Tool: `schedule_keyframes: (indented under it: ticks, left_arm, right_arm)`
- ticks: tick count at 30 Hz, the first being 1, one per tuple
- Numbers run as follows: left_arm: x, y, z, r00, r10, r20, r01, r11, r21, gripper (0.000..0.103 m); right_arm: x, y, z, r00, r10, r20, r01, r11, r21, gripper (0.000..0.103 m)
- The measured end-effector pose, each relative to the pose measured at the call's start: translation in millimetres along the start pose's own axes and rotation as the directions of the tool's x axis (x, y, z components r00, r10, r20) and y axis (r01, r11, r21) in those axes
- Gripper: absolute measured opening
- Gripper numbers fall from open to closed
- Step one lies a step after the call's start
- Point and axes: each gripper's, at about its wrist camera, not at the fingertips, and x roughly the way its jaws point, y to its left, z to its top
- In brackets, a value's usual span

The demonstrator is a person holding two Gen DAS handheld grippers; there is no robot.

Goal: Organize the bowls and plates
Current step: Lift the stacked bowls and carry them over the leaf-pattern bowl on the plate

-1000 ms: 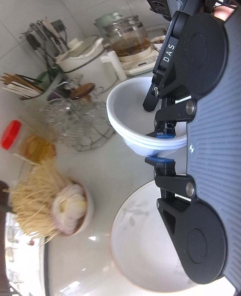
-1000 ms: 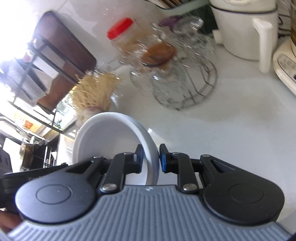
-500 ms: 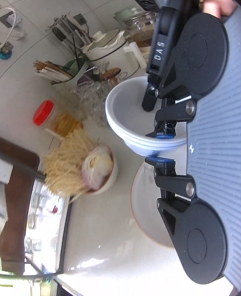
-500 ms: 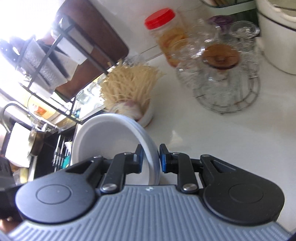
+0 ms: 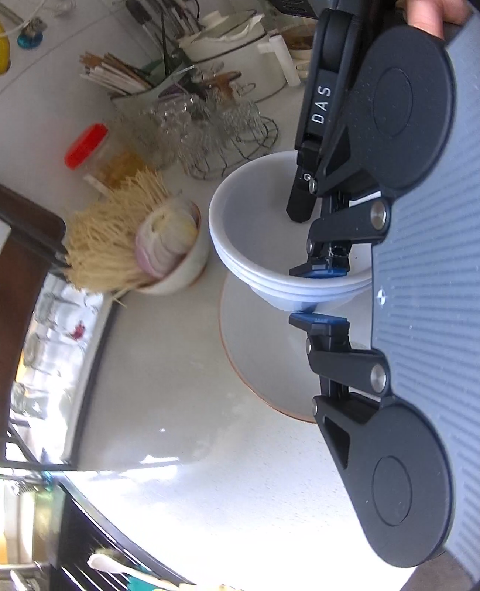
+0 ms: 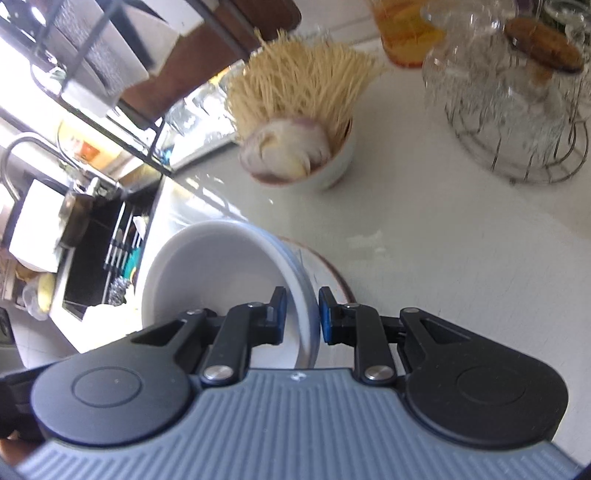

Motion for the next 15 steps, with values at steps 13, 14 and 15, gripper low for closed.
schedule_keyframes:
  ticks: [13, 14, 15]
  left_arm:
    - [-4.9, 23.2, -15.2, 1.0, 0.003, 0.0, -0.003, 0.997, -0.08, 0.022]
    - [-4.0, 23.6, -15.4, 1.0, 0.001, 0.002, -0.001, 0.996, -0.084, 0.022]
    - [-3.1, 24.1, -15.3, 1.0, -0.004, -0.001, 0.004, 0.996, -0.087, 0.022]
  right_arm:
    - [12.1, 3.0, -11.1, 0.995, 0.009, -0.096, -0.006, 0.999, 0.036, 0.022]
    - [12.6, 4.2, -10.6, 0.995, 0.004, -0.101, 0.0, 0.999, 0.035, 0.022]
    - [12.6, 6.4, -10.2, 0.995, -0.005, -0.099, 0.007, 1.0, 0.021, 0.022]
